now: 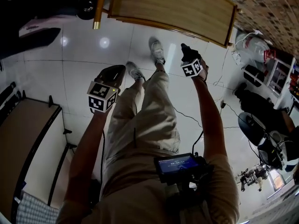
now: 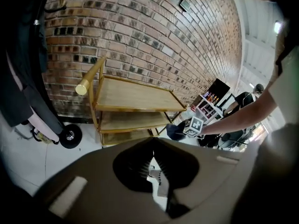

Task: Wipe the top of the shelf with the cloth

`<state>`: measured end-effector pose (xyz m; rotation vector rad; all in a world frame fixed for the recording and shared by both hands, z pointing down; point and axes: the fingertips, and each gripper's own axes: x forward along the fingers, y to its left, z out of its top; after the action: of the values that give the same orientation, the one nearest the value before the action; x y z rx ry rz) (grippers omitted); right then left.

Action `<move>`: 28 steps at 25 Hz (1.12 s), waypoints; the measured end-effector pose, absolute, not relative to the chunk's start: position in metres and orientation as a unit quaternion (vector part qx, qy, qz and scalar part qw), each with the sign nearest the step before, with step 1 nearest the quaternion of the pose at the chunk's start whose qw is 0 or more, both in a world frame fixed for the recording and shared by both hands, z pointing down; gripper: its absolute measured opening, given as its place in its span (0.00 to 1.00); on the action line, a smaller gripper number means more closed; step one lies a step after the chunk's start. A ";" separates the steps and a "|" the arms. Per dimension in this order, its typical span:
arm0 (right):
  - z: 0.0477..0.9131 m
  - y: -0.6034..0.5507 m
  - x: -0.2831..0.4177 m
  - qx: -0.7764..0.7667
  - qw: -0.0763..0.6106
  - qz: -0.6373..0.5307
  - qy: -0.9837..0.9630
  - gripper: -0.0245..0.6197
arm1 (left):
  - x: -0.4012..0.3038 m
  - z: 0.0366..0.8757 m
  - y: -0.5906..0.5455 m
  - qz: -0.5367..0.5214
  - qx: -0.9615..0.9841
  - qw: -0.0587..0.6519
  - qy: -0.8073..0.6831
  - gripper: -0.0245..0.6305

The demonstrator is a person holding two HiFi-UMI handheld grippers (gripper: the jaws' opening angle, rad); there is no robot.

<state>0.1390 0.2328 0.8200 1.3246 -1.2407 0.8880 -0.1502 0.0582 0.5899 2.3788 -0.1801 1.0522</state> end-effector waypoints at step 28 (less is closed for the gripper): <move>0.968 0.015 -0.009 0.478 0.387 0.279 -0.737 0.17 | -0.082 0.897 -0.034 0.282 0.917 0.210 -0.188 0.04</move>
<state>-0.0089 0.0145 0.9678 1.2175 -1.8765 0.7096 -0.0825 -0.0341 0.8967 2.5508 -0.5216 0.7838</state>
